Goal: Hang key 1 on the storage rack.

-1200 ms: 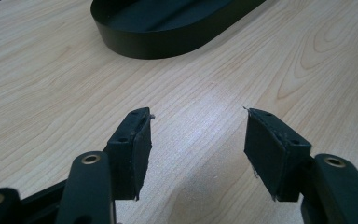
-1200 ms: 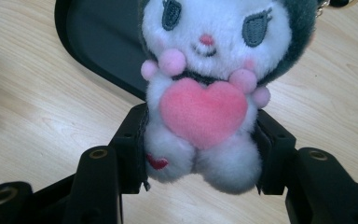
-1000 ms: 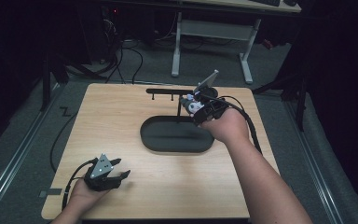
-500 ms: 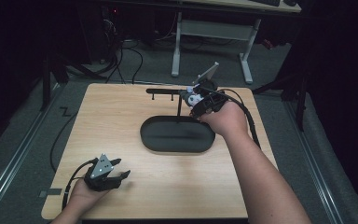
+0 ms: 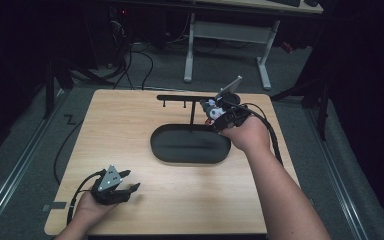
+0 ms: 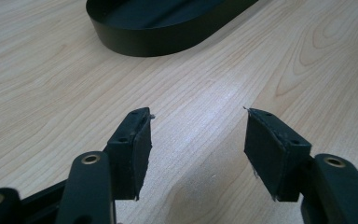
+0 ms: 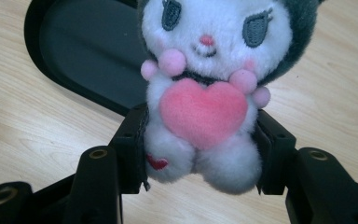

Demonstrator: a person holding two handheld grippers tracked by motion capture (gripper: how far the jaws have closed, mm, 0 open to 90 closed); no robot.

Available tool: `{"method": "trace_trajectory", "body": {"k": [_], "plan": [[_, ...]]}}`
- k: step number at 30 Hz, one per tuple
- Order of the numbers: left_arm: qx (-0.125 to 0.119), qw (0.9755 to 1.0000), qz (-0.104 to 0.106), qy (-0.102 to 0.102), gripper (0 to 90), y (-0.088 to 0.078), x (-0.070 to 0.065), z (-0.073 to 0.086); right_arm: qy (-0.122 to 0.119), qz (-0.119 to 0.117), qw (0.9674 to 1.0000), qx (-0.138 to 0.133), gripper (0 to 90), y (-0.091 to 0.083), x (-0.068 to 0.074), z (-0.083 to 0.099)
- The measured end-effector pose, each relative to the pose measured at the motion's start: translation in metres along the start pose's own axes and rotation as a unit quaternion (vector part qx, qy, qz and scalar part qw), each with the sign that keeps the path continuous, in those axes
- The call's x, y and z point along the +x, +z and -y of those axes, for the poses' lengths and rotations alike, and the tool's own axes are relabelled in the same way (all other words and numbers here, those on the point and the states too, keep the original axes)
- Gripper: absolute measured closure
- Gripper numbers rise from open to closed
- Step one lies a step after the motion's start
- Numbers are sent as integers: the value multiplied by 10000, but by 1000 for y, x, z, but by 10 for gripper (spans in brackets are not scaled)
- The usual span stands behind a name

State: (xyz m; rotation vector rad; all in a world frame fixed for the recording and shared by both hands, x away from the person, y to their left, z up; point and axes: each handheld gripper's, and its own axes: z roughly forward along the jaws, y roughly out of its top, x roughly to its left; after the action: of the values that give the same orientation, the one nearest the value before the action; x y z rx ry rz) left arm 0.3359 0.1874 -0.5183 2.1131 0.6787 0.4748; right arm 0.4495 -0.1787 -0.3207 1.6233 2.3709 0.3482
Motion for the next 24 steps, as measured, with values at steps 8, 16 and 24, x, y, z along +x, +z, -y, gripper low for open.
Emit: {"method": "trace_trajectory", "body": {"k": [8, 16, 24], "plan": [[42, 10000, 19, 31, 411, 2, -2, 0, 38, -62, 9999, 91, 474, 16, -3, 12], [58, 10000, 28, 57, 411, 2, -2, 0, 22, -100, 9997, 216, 474, 34, -1, 18], [76, 9999, 33, 74, 411, 2, -3, 0, -29, -181, 9992, 355, 474, 54, 4, 18]]}}
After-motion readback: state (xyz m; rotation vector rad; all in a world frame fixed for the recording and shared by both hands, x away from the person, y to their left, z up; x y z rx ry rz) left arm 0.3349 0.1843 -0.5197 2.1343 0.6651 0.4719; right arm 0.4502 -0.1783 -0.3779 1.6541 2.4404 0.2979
